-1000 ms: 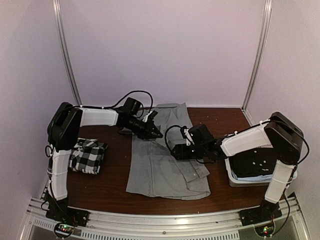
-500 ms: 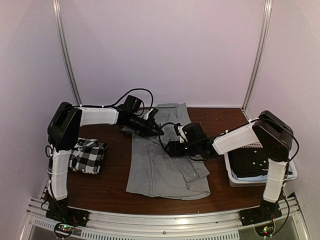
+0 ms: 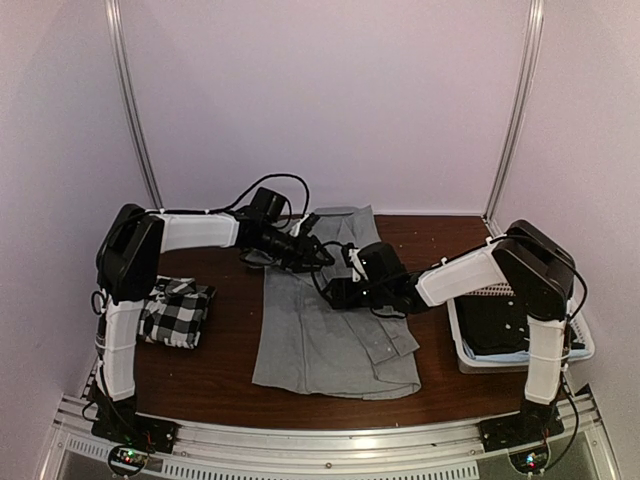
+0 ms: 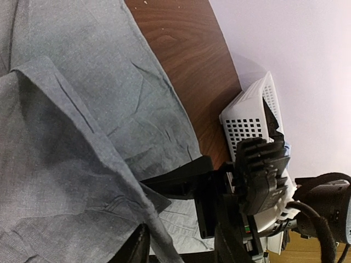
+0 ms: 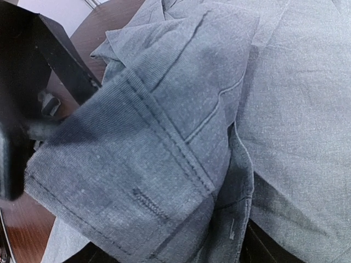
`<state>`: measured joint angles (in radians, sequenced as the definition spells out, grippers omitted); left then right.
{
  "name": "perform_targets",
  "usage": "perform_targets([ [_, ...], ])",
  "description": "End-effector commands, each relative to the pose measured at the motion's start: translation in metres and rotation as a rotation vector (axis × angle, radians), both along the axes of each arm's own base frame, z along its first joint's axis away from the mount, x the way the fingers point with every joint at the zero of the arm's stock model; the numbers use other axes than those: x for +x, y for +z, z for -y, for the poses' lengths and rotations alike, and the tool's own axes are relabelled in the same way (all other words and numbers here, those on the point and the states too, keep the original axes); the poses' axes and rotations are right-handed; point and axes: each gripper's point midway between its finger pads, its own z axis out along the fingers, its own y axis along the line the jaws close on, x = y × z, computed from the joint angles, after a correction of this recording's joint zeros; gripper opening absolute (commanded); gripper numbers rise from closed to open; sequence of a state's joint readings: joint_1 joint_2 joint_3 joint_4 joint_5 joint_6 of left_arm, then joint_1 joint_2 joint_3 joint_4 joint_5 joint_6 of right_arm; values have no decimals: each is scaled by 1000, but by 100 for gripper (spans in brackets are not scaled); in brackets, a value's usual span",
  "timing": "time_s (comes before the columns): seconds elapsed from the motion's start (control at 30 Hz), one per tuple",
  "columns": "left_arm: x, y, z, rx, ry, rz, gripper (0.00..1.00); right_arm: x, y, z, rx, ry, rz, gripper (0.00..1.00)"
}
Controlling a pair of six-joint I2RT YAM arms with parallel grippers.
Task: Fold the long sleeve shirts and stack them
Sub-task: Pass from the left arm to the right
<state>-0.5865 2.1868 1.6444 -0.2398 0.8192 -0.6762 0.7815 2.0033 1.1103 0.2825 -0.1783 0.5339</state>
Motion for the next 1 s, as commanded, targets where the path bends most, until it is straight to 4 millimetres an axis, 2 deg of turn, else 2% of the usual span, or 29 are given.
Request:
perform_targets([
  [0.0,3,6,14,-33,-26,26,42,2,8,-8,33,-1,12,70],
  [0.27,0,5,28,-46,-51,16,43,5,11,-1,26,-29,21,71],
  [0.4,6,6,26,-29,-24,33,43,7,10,0,31,-47,14,69],
  [0.5,13,9,22,-9,10,51,43,12,9,7,44,-76,-1,65],
  [0.77,43,23,-17,28,188,103,43,23,10,13,96,-105,-23,55],
  [0.97,46,27,-50,54,280,120,43,31,6,13,118,-110,-37,47],
])
